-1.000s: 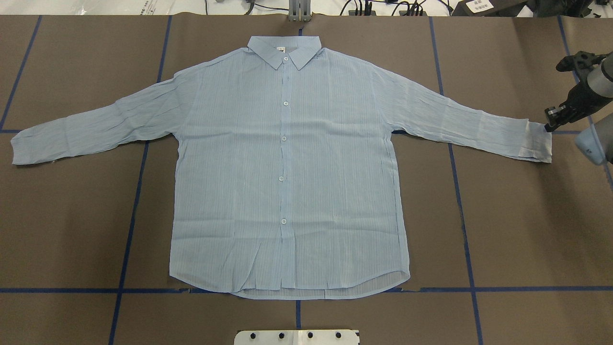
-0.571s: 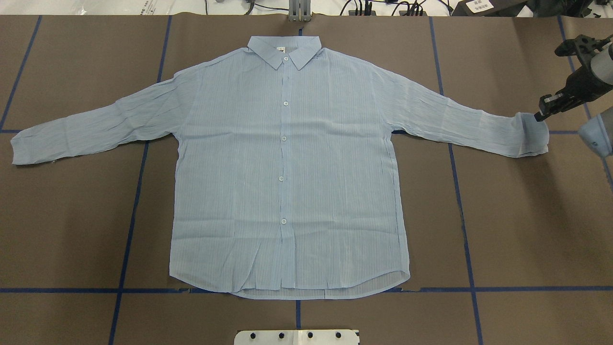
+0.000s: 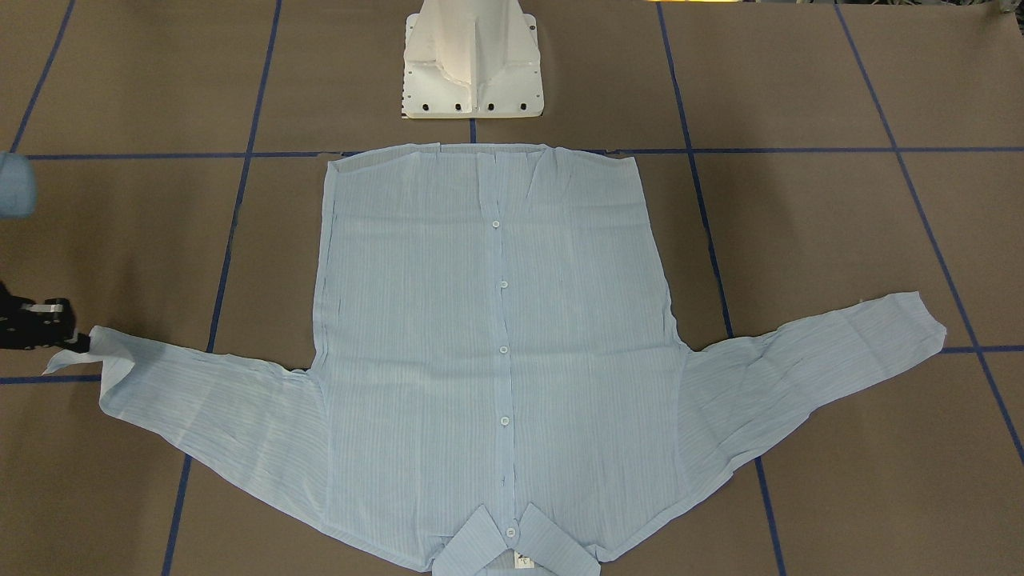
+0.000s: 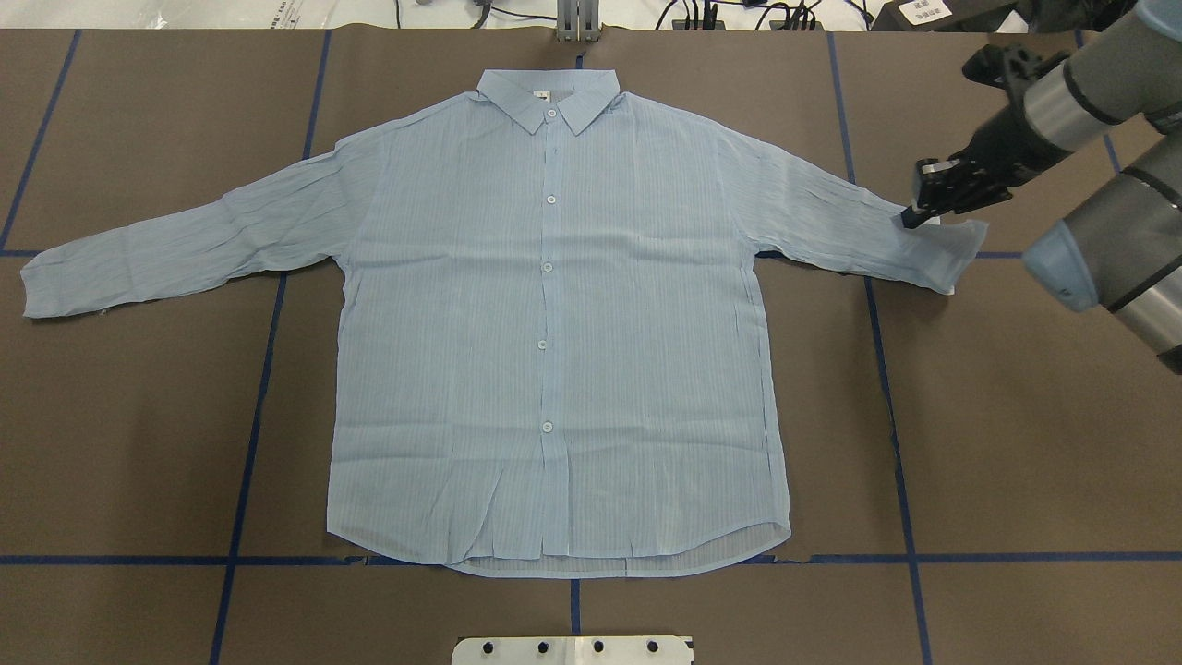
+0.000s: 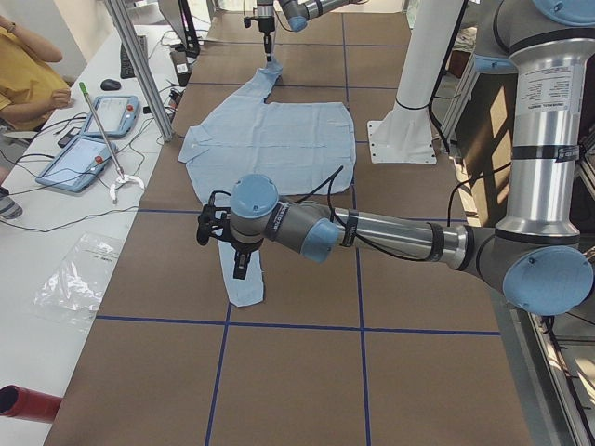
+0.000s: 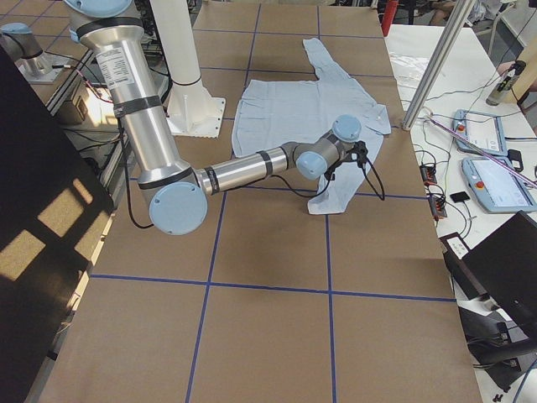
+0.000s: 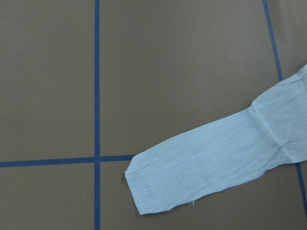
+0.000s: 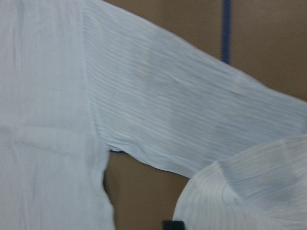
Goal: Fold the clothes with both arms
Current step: 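Grasp the sleeve cuff with the right gripper and carry it across the shirt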
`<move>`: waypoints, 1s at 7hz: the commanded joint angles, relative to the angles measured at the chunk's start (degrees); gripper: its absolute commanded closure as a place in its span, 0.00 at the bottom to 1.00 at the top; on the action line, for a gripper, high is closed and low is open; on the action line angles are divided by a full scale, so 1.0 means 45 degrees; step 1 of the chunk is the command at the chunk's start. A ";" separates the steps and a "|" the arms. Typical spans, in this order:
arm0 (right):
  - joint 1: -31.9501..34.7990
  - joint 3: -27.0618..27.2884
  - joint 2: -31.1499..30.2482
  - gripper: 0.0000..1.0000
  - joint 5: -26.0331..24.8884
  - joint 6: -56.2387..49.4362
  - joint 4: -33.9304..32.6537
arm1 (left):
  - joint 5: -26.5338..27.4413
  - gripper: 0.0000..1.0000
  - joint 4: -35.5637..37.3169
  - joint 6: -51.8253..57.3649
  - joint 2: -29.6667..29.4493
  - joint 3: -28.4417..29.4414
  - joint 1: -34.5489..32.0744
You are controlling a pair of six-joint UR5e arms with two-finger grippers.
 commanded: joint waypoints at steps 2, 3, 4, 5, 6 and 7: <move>-0.3208 -0.1555 0.4692 1.00 -0.4284 0.6371 -0.0020 | -0.0131 0.01 -0.0099 0.0161 0.0013 0.0039 0.0006; -0.3584 -0.3366 0.6703 1.00 -0.4592 0.6793 0.0039 | -0.0131 0.00 -0.0408 0.0123 0.0071 0.0058 0.0006; -0.3974 -0.5531 0.8889 1.00 -0.5078 0.6913 0.0039 | -0.0111 0.00 -0.0489 0.0046 0.0110 0.0020 0.0026; -0.4655 -0.6055 0.9703 1.00 -0.6185 0.7455 0.0078 | -0.0053 0.00 -0.0490 0.0103 0.0053 0.0058 0.0026; -0.5145 -0.6119 1.0040 1.00 -0.6719 0.7751 0.0079 | -0.0072 0.00 -0.0760 0.0181 0.0091 0.0136 0.0026; -0.5479 -0.6351 1.0295 1.00 -0.7169 0.7909 0.0117 | -0.0072 0.00 -0.1498 0.0104 0.0072 0.0562 0.0026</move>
